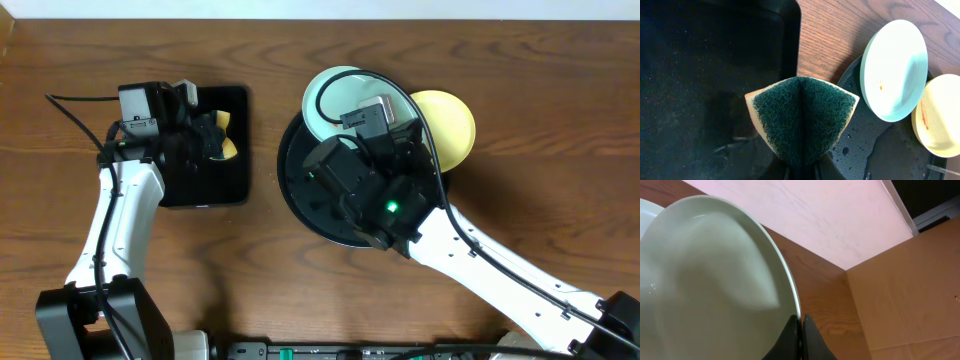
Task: Clean dirty plates on tray and stack at the side
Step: 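Carry the light-blue plate right and set it on the table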
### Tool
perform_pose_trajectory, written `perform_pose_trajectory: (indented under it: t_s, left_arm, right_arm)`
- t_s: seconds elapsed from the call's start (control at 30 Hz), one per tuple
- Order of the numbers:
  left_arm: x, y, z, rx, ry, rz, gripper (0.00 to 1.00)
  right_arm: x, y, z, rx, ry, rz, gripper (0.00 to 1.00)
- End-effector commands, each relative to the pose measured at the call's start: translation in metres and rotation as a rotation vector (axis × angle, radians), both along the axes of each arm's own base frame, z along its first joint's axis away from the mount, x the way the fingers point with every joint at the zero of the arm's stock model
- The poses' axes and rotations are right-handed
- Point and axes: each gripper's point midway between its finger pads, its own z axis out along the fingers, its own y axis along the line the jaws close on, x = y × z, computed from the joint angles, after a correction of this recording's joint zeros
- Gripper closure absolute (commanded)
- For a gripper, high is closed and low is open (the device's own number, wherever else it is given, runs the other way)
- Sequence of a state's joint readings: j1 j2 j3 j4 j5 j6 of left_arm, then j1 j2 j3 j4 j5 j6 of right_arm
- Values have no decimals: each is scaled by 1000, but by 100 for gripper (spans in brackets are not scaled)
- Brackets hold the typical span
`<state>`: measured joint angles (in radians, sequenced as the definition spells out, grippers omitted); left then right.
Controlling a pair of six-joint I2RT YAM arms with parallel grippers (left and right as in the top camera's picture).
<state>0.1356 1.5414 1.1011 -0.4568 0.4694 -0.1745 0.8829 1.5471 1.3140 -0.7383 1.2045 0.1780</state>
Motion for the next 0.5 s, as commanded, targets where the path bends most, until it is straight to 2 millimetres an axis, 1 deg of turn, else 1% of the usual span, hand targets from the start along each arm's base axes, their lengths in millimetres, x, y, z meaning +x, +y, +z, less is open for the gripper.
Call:
perform_pose_trajectory:
  t_s: [0.0, 0.1, 0.2, 0.23, 0.27, 0.3, 0.37, 0.4, 0.47]
  left_arm:
    - [1, -1, 2, 2, -13, -23, 92]
    - [0, -1, 1, 1, -10, -23, 92]
    - [-2, -1, 0, -1, 3, -23, 92]
    - [-3, -1, -1, -1, 7, -23, 92]
    - [-4, -1, -1, -2, 9, -23, 92]
    - [-4, -1, -1, -2, 10, -23, 92]
    - [-5, -1, -2, -2, 14, -23, 92]
    - [-5, -1, -2, -3, 16, -23, 92]
    - [-5, -2, -2, -3, 18, -24, 92]
  right_arm:
    - [1, 8, 2, 63, 4, 31, 99]
    - [5, 20, -17, 174, 111, 109, 99]
    - [13, 26, -33, 349, 223, 177, 99]
    - [19, 20, -38, 464, 265, 178, 99]
    - [22, 16, -40, 509, 284, 178, 99]
    - [28, 6, -41, 586, 315, 180, 99]
    - [35, -10, -42, 669, 340, 168, 99]
    - [39, -21, -43, 701, 346, 152, 99]
    - [49, -52, -45, 763, 345, 96, 99]
